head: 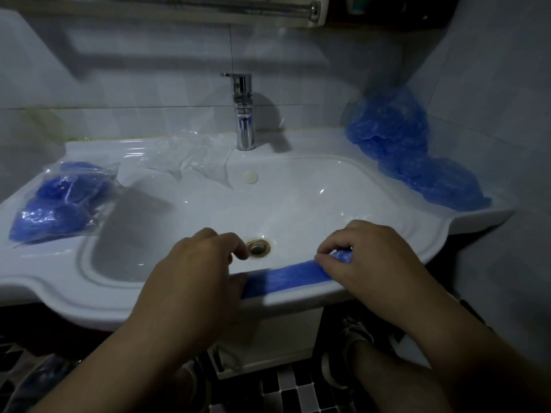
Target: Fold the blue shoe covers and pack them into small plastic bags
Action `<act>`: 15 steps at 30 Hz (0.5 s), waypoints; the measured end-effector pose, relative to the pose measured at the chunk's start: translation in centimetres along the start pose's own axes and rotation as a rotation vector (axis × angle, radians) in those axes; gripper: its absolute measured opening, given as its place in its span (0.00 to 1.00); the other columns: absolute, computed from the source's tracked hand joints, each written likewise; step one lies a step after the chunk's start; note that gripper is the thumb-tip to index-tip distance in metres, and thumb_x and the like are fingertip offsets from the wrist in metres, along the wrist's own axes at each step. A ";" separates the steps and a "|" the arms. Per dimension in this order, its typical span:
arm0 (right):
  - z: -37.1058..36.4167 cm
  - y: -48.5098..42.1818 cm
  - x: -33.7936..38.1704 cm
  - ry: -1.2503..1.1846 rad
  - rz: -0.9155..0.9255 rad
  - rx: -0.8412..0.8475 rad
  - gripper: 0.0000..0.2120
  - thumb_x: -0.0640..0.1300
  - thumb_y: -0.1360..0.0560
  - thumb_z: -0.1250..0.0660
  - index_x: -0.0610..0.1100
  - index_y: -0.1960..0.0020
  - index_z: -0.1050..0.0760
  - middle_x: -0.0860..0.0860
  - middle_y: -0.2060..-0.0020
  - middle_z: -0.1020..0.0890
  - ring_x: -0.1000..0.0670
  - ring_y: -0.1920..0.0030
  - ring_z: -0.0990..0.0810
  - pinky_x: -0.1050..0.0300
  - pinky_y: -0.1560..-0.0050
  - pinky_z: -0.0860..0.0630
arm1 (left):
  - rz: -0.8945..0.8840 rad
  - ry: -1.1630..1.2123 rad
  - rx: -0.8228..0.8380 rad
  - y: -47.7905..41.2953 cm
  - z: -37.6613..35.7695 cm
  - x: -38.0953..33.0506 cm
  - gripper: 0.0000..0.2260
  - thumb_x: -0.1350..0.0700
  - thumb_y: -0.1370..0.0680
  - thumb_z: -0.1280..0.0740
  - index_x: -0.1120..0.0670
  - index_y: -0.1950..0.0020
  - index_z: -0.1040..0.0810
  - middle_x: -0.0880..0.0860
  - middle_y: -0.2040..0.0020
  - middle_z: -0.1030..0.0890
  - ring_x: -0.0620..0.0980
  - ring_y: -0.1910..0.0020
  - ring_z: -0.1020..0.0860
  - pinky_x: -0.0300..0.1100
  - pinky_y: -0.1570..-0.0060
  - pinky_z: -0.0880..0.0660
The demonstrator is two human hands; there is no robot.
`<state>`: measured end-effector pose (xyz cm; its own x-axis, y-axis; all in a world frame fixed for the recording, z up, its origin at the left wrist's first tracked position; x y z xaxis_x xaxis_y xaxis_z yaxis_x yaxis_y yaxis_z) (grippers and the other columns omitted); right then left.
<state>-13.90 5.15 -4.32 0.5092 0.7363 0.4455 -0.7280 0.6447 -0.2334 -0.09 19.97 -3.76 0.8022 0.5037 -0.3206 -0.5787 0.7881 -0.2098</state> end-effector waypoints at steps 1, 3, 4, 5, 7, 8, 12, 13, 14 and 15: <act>0.0 0.0 0.0 -0.003 0.005 0.013 0.06 0.52 0.25 0.31 0.53 0.52 0.16 0.57 0.57 0.21 0.57 0.57 0.23 0.63 0.53 0.25 | -0.026 0.006 0.013 -0.1 0.2 0.1 0.13 0.51 0.25 0.30 0.39 0.43 0.26 0.38 0.49 0.30 0.41 0.50 0.29 0.37 0.53 0.31; -0.1 0.0 0.1 0.009 0.010 0.036 0.06 0.51 0.24 0.32 0.54 0.52 0.16 0.57 0.57 0.22 0.57 0.57 0.23 0.64 0.54 0.25 | -0.105 0.000 0.000 0.0 0.4 -0.3 0.19 0.57 0.26 0.30 0.38 0.40 0.27 0.36 0.43 0.31 0.39 0.45 0.32 0.35 0.46 0.33; -0.1 0.0 0.1 0.014 0.014 0.043 0.06 0.51 0.24 0.32 0.54 0.52 0.16 0.57 0.57 0.22 0.56 0.57 0.23 0.63 0.54 0.25 | -0.161 -0.007 -0.018 0.1 0.4 -1.0 0.20 0.58 0.27 0.32 0.39 0.39 0.26 0.37 0.39 0.30 0.39 0.42 0.32 0.34 0.42 0.34; -0.1 -0.1 0.1 0.018 0.020 0.046 0.06 0.51 0.24 0.32 0.55 0.52 0.16 0.57 0.57 0.22 0.56 0.57 0.23 0.62 0.54 0.25 | -0.235 -0.013 -0.025 0.3 0.2 -1.9 0.20 0.57 0.27 0.34 0.40 0.37 0.25 0.38 0.35 0.29 0.41 0.38 0.30 0.33 0.38 0.35; 0.0 -0.1 0.3 0.038 0.041 0.039 0.07 0.51 0.24 0.33 0.55 0.53 0.16 0.56 0.57 0.23 0.56 0.58 0.23 0.60 0.55 0.24 | -0.385 -0.037 0.034 1.0 -1.0 -3.6 0.20 0.46 0.24 0.41 0.45 0.33 0.25 0.45 0.31 0.26 0.45 0.34 0.26 0.37 0.35 0.33; -0.1 -0.3 0.3 0.056 0.055 0.039 0.07 0.51 0.24 0.33 0.56 0.53 0.16 0.56 0.58 0.23 0.56 0.58 0.23 0.58 0.54 0.24 | -0.449 -0.096 0.065 1.4 -2.0 -3.9 0.24 0.40 0.22 0.45 0.47 0.30 0.28 0.47 0.30 0.26 0.47 0.33 0.26 0.43 0.35 0.31; 0.3 0.2 1.1 0.238 0.134 -0.041 0.09 0.51 0.23 0.36 0.54 0.51 0.17 0.56 0.55 0.21 0.53 0.52 0.24 0.52 0.49 0.25 | -0.494 -0.194 0.164 2.2 -4.2 -3.7 0.36 0.28 0.24 0.53 0.51 0.26 0.31 0.49 0.29 0.27 0.51 0.32 0.26 0.51 0.40 0.25; 0.5 0.7 2.0 0.278 0.203 -0.086 0.10 0.51 0.22 0.37 0.53 0.50 0.17 0.55 0.53 0.19 0.51 0.50 0.23 0.51 0.46 0.25 | -0.495 -0.184 0.191 2.2 -4.4 -3.6 0.36 0.28 0.24 0.52 0.50 0.26 0.31 0.49 0.29 0.27 0.51 0.33 0.26 0.51 0.40 0.24; 0.2 1.4 2.9 0.270 0.278 -0.091 0.13 0.52 0.22 0.40 0.52 0.48 0.18 0.55 0.49 0.17 0.51 0.45 0.21 0.49 0.42 0.26 | -0.513 -0.168 0.194 2.3 -4.4 -3.7 0.36 0.28 0.25 0.50 0.50 0.27 0.32 0.49 0.29 0.27 0.51 0.32 0.26 0.51 0.39 0.24; -0.3 2.1 3.8 0.207 0.325 -0.016 0.19 0.56 0.21 0.45 0.52 0.41 0.20 0.56 0.42 0.19 0.53 0.38 0.24 0.48 0.34 0.30 | -0.522 -0.139 0.206 2.3 -4.3 -3.8 0.35 0.28 0.26 0.47 0.49 0.27 0.32 0.48 0.28 0.28 0.50 0.31 0.27 0.50 0.38 0.25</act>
<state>-13.32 9.37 -3.39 0.3364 0.9276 0.1623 -0.8602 0.3729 -0.3480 -5.07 18.32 -6.98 0.9936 0.0604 -0.0953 -0.0717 0.9903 -0.1193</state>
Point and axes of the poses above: each hand's wrist, its own y-axis away from the middle knuckle, its own z-axis out of the back of the hand, x = y × z, the point moved 6 cm from there along -y, towards the middle knuckle
